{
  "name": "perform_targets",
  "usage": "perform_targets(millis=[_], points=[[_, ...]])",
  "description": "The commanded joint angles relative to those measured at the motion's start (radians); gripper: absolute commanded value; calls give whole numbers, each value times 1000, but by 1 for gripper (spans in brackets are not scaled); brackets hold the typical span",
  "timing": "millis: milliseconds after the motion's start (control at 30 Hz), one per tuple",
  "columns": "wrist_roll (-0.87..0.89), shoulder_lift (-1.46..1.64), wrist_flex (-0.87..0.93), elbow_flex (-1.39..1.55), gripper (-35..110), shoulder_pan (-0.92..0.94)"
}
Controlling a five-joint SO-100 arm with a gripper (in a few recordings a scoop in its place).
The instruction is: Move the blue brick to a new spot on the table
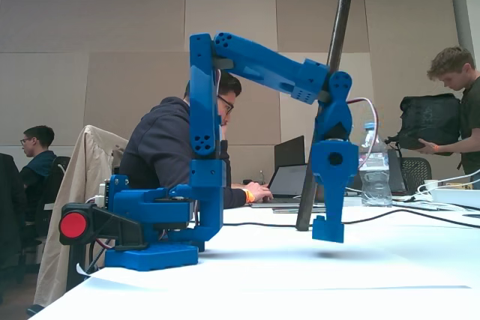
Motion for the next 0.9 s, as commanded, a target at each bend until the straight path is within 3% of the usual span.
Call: perform_targets(millis=[0,267,667,867], points=[[43,-127,117,-457,13,-34],[114,-411,308,-1000,13,-110],[84,-816,382,-1651,13,-141],[51,-946,380,-1778,13,-127]])
